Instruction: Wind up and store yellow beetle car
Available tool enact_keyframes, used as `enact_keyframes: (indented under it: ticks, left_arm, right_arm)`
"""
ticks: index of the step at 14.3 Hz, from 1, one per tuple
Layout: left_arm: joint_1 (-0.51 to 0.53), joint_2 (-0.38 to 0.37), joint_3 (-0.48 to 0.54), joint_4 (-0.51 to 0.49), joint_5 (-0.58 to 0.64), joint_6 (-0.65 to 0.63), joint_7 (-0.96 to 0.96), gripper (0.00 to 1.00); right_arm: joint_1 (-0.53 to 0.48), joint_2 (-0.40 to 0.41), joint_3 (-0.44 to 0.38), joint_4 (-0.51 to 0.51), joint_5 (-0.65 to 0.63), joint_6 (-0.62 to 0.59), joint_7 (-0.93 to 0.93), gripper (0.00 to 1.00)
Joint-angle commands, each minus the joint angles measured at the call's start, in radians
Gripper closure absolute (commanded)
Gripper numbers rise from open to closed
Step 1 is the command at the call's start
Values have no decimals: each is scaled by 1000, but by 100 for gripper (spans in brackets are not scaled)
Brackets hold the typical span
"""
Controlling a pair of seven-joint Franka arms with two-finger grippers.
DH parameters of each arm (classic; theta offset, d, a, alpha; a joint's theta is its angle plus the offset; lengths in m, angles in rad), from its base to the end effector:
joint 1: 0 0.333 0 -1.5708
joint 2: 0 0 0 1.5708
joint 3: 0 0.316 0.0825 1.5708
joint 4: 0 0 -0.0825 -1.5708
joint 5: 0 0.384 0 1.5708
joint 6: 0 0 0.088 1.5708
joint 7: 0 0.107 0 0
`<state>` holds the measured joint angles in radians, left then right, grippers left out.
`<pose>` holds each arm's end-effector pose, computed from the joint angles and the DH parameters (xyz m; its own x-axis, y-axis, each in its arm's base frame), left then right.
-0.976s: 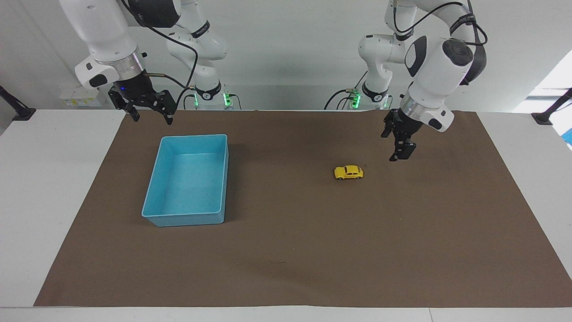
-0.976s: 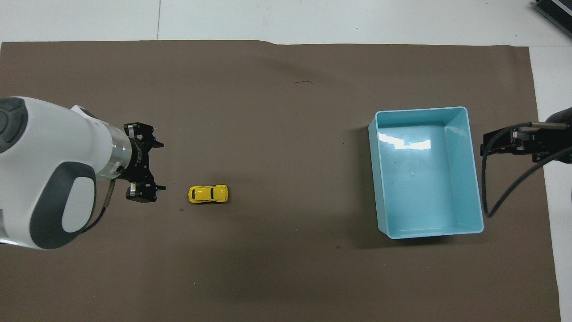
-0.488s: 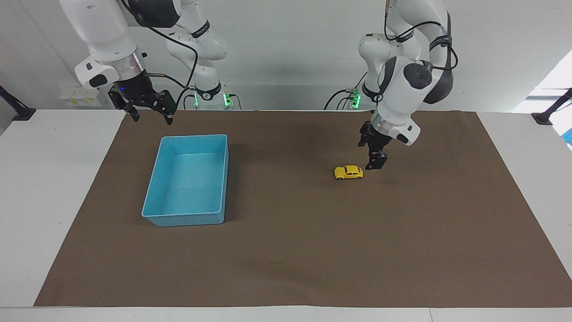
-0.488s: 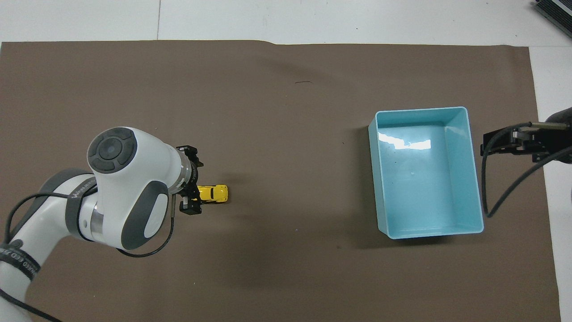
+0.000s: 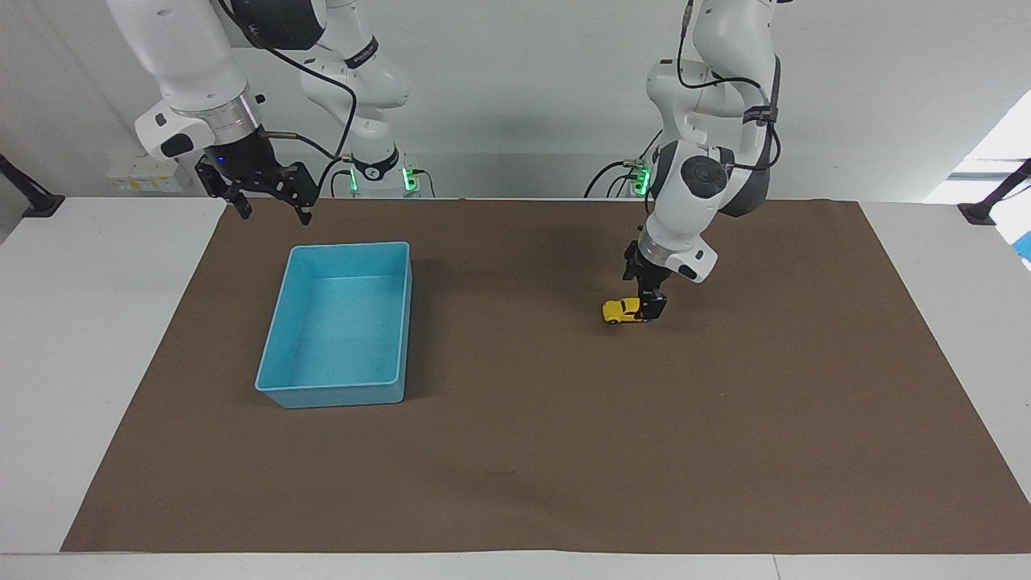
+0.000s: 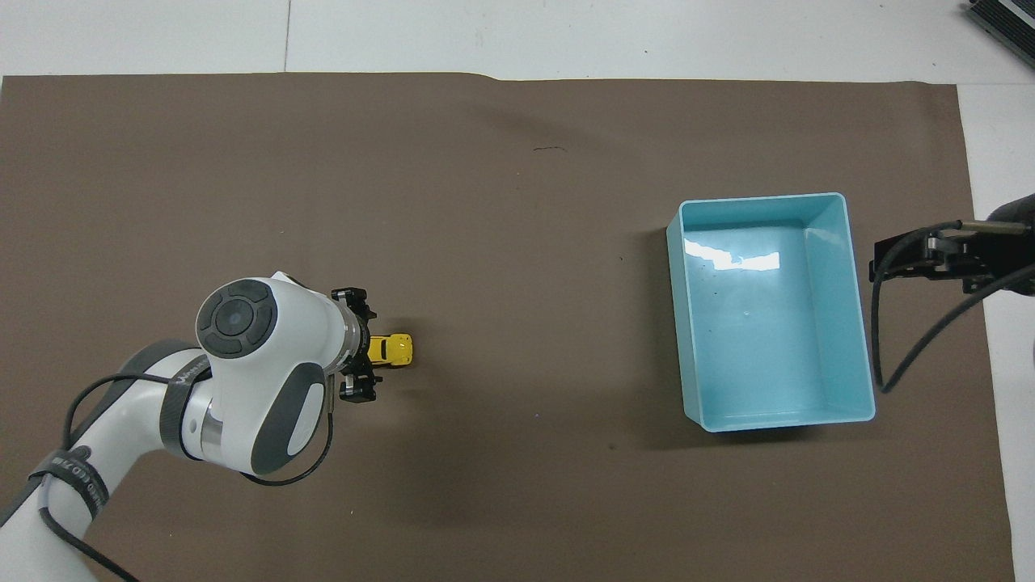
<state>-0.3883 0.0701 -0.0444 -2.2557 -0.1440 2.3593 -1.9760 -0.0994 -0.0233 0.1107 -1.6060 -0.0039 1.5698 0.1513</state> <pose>0.4824 -0.2248 0.3355 -0.0736 0.9912 -0.1099 0.9972 0.0722 -0.0168 0.5467 0.0065 0.6206 0.9901 -0.1396 -0.0119 -0.1395 -0.9902 0.0084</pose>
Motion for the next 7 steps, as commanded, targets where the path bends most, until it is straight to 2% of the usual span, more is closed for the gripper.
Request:
enact_keyframes:
  ticks: [1,5,7]
  left_arm:
    - [-27,5,18,-39,-8,47,-14,0]
    - [-27,10,18,-41,-8,55,-29,0]
    - [-26,11,18,-41,-8,57,-27,47]
  right_arm:
    - [-20,-23,9,-25,10,7,-26,0]
    - [-20,-23,9,-25,10,7,-26,0]
    - [-20,-23,9,-25,10,7,-26,0]
